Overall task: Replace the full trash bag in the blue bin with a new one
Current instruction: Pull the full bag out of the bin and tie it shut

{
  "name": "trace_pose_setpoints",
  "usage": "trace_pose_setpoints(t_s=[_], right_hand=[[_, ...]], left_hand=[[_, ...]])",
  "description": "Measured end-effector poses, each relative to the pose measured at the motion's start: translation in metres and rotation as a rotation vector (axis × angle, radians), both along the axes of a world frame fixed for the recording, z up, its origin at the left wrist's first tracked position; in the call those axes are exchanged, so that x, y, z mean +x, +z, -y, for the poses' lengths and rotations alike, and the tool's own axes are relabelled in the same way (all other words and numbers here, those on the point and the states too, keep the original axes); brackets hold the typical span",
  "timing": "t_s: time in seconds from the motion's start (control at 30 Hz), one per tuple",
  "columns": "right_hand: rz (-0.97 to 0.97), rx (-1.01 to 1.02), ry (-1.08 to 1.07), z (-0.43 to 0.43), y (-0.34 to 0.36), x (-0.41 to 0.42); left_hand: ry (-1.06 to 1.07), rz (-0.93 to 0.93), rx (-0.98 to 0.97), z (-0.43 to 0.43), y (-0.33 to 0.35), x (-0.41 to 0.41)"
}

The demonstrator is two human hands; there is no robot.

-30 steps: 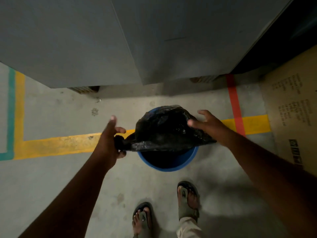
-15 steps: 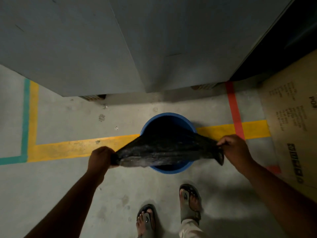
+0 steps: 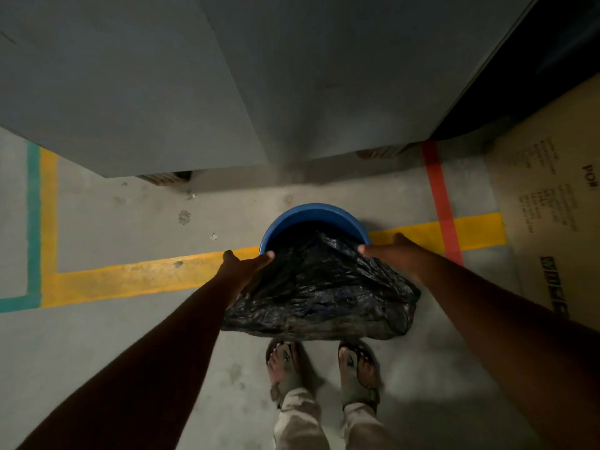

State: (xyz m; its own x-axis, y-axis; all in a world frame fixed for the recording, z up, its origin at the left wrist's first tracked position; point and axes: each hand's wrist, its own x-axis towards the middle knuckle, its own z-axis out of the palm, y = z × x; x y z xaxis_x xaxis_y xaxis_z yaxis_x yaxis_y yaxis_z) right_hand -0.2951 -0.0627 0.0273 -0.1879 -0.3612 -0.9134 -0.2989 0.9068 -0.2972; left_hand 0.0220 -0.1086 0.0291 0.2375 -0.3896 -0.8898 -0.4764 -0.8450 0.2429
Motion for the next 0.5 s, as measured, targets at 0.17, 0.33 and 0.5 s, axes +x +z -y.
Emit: trace_pose_setpoints(t_s=[0.17, 0.33, 0.5], right_hand=[[0.032, 0.156, 0.004, -0.022, -0.002, 0.037], [0.054, 0.298, 0.021, -0.032, 0.01, 0.052], [0.147, 0.365, -0.112, -0.035, 0.018, 0.057]], left_hand=[[-0.118, 0.017, 0.118, -0.035, -0.026, -0.005], [0.075, -0.228, 0.361, -0.038, -0.008, -0.008], [-0.073, -0.241, 0.482, -0.033, 0.008, -0.01]])
